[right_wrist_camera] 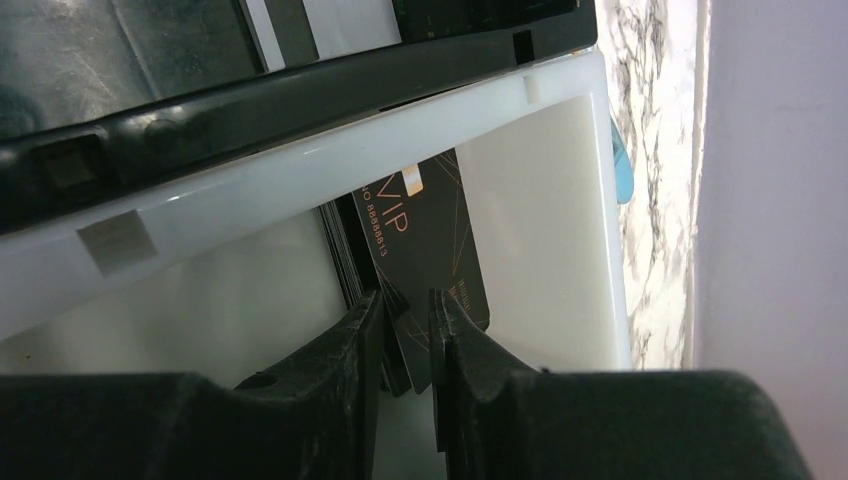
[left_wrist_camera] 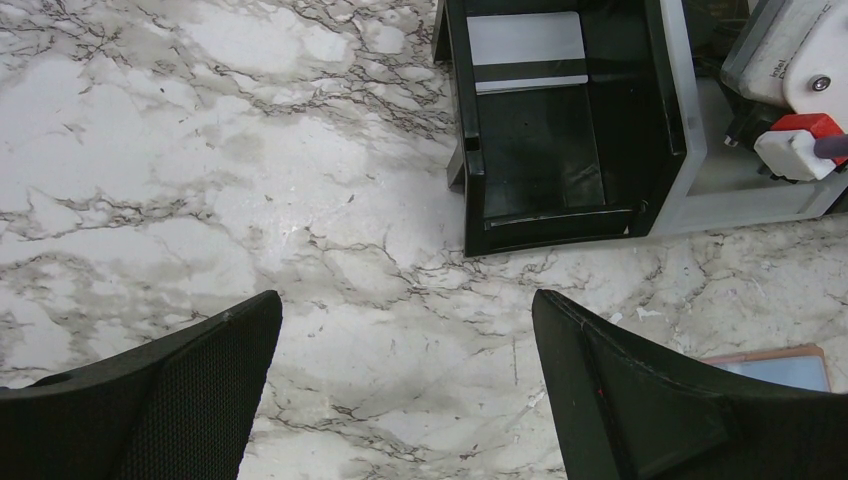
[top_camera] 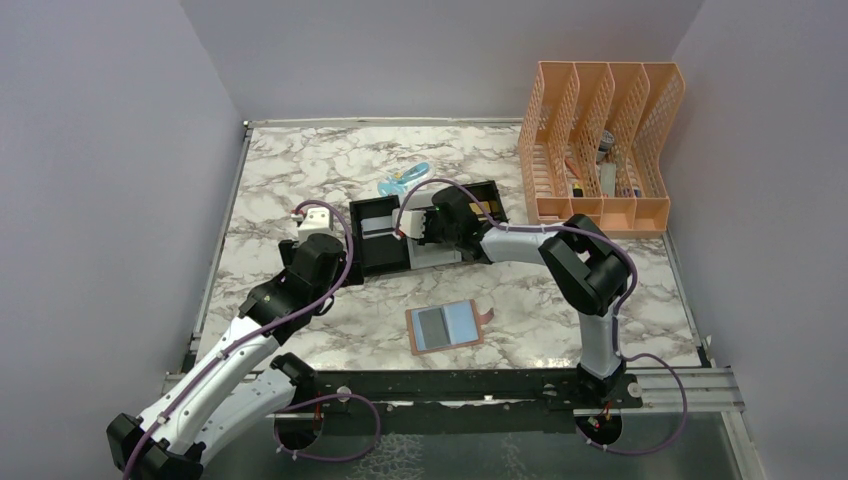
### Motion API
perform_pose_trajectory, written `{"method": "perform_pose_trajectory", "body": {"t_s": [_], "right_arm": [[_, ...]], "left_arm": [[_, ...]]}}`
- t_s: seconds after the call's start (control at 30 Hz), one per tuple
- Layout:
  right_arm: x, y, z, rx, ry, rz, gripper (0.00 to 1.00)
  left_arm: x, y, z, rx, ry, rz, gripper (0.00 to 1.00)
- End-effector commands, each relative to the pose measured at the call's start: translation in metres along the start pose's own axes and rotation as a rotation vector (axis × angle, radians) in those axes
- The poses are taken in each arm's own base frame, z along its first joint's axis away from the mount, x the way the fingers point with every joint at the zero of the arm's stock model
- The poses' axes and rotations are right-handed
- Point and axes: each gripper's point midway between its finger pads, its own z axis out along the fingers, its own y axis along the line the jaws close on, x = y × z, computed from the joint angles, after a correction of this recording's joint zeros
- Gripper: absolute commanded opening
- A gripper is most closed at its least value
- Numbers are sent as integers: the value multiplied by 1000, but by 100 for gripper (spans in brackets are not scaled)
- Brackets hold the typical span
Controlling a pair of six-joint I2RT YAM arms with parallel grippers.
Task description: Take the credit cards out of the card holder
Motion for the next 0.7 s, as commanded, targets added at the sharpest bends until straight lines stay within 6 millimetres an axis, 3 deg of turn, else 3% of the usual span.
{"method": "perform_pose_trajectory", "body": {"t_s": [0.0, 0.33, 0.53, 0.6, 0.67], "right_arm": [[-1, 9, 3, -34, -11, -1, 24], [0, 8, 5, -26, -5, 11, 25], [-8, 7, 2, -28, -42, 31, 25], [-13, 7, 1, -34, -60, 42, 34], [-13, 5, 1, -33, -59, 47, 37]], "left_arm": [[-6, 4, -3, -15, -12, 1, 99], [-5, 3, -2, -10, -7, 6, 99], [-5, 3, -2, -9, -7, 6, 99], [-5, 2, -3, -6, -7, 5, 99], [-5, 2, -2, -6, -5, 6, 99]]}}
